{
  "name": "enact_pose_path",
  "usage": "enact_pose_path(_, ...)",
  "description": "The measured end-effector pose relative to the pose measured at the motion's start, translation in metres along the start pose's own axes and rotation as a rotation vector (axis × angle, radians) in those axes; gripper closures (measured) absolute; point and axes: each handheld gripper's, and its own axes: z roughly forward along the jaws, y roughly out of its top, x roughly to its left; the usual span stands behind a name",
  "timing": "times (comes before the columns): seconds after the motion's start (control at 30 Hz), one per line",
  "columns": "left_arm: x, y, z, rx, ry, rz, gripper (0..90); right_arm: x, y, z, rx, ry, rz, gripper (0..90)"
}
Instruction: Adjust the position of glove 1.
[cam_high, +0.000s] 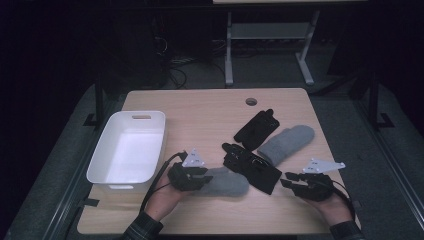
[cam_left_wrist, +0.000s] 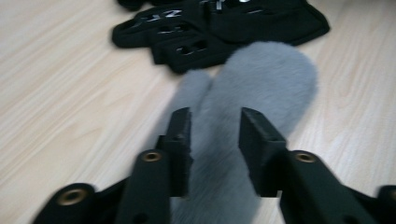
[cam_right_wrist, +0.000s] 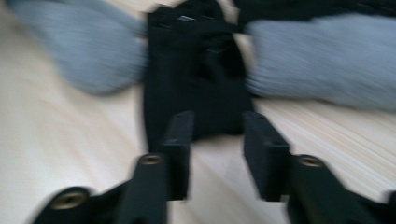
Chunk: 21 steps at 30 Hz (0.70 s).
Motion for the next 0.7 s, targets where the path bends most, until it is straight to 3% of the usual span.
enact_pose_path(0.03, 0.000, 0.000, 0.000, 0.000, 0.000, 0.000, 76.5, 0.000, 0.000, 0.000, 0.000, 0.000, 0.000, 70.2)
enact_pose_path(0.07, 0.001, -0.002, -0.003, 0.008, 0.005, -0.005, 76.5, 0.006, 0.003, 0.003, 0.008, 0.023, -0.012, 74.7)
enact_pose_path(0.1, 0.003, -0.004, -0.005, 0.018, 0.020, -0.013, 86.7, 0.016, 0.009, 0.013, 0.028, 0.066, -0.040, 80.8)
enact_pose_path(0.13, 0.003, -0.004, -0.005, 0.018, 0.020, -0.013, 89.2, 0.016, 0.009, 0.013, 0.028, 0.066, -0.040, 80.8)
enact_pose_path(0.2, 0.005, -0.005, -0.004, 0.031, 0.042, -0.016, 89.3, 0.030, 0.019, 0.028, 0.062, 0.113, -0.061, 89.1)
enact_pose_path(0.37, 0.010, -0.006, 0.010, 0.072, 0.081, -0.017, 89.2, 0.048, 0.030, 0.048, 0.081, 0.178, -0.100, 90.0)
enact_pose_path(0.5, 0.014, -0.007, 0.021, 0.120, 0.068, -0.021, 89.3, 0.056, 0.035, 0.063, 0.110, 0.198, -0.122, 90.0)
enact_pose_path(0.7, 0.010, -0.012, 0.021, 0.166, 0.046, 0.003, 89.3, 0.059, 0.039, 0.082, 0.147, 0.213, -0.135, 90.0)
